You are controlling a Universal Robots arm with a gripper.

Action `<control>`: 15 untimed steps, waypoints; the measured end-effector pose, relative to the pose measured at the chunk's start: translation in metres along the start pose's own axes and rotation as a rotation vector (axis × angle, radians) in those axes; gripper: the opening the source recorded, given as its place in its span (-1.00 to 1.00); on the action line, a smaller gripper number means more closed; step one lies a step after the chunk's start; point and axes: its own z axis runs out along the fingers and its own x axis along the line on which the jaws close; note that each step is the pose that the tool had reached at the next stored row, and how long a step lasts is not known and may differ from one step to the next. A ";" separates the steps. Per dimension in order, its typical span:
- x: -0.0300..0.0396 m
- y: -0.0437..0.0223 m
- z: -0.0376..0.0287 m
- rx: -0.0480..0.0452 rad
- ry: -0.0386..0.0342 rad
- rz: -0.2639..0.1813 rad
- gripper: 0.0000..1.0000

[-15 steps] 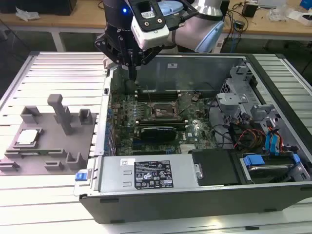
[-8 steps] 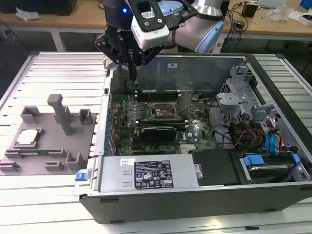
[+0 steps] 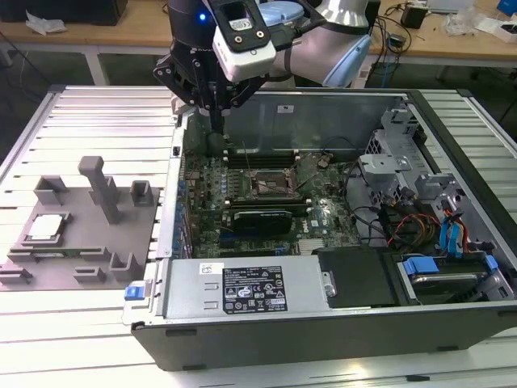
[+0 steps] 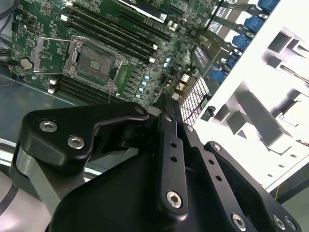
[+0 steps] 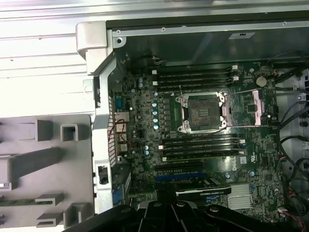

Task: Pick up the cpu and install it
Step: 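Reach for the cpu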

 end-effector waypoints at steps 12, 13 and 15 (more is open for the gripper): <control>0.0098 -0.0007 -0.0002 -0.0001 -0.0002 0.000 -0.79; 0.0109 -0.0008 -0.0002 -0.0001 -0.0003 0.000 -0.79; 0.0135 -0.0010 -0.0004 -0.0001 -0.0006 0.000 -0.79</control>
